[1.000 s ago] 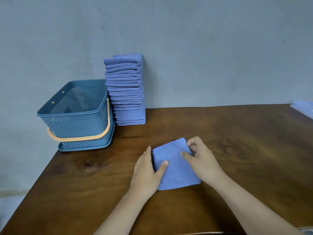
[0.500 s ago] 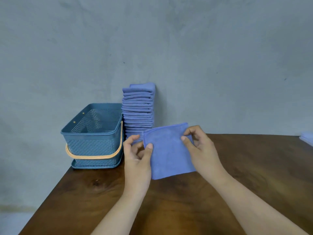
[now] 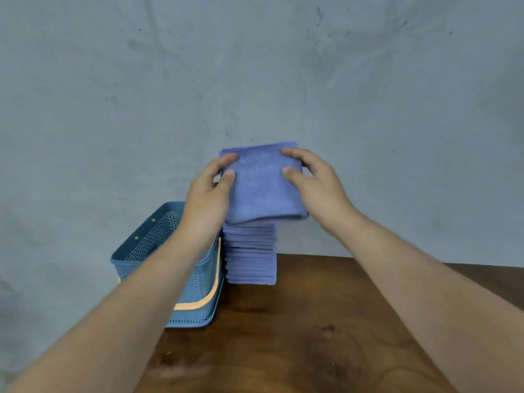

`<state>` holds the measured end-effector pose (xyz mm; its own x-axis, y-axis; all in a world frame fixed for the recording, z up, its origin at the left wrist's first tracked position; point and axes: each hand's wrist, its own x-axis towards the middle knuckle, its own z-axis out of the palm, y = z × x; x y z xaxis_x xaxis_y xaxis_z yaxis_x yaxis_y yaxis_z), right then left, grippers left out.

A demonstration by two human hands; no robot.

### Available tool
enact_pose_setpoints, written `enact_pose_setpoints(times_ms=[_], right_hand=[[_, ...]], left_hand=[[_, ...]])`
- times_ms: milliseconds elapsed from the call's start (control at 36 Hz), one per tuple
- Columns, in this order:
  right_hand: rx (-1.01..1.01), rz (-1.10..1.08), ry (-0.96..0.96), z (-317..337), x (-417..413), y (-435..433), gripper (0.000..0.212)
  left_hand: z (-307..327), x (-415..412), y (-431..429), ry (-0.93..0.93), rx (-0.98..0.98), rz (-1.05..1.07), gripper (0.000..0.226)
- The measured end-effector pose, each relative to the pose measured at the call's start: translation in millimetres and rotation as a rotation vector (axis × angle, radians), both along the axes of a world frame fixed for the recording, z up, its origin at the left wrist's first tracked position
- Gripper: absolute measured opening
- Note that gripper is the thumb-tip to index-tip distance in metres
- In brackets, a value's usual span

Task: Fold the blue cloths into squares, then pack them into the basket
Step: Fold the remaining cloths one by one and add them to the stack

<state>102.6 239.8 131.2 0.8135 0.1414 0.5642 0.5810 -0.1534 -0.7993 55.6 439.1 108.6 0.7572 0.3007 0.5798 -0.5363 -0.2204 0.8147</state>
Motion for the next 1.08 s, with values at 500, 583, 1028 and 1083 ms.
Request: enact_pose_setpoints(times_ms=[500, 583, 1028, 1083], right_hand=[[-0.057, -0.088, 0.549, 28, 184, 66, 0.010], [-0.062, -0.128, 0.556, 13, 195, 69, 0.012], [-0.343, -0.365, 0.151, 16, 182, 56, 0.021], [-0.483, -0.452, 0.007, 16, 171, 52, 0.030]], left_hand=[[41, 198, 74, 0.669, 0.088, -0.110, 0.046], [29, 207, 79, 0.680, 0.112, -0.095, 0.046], [9, 190, 109, 0.545, 0.177, 0.131, 0.020], [7, 179, 127, 0.539, 0.233, 0.184, 0.023]])
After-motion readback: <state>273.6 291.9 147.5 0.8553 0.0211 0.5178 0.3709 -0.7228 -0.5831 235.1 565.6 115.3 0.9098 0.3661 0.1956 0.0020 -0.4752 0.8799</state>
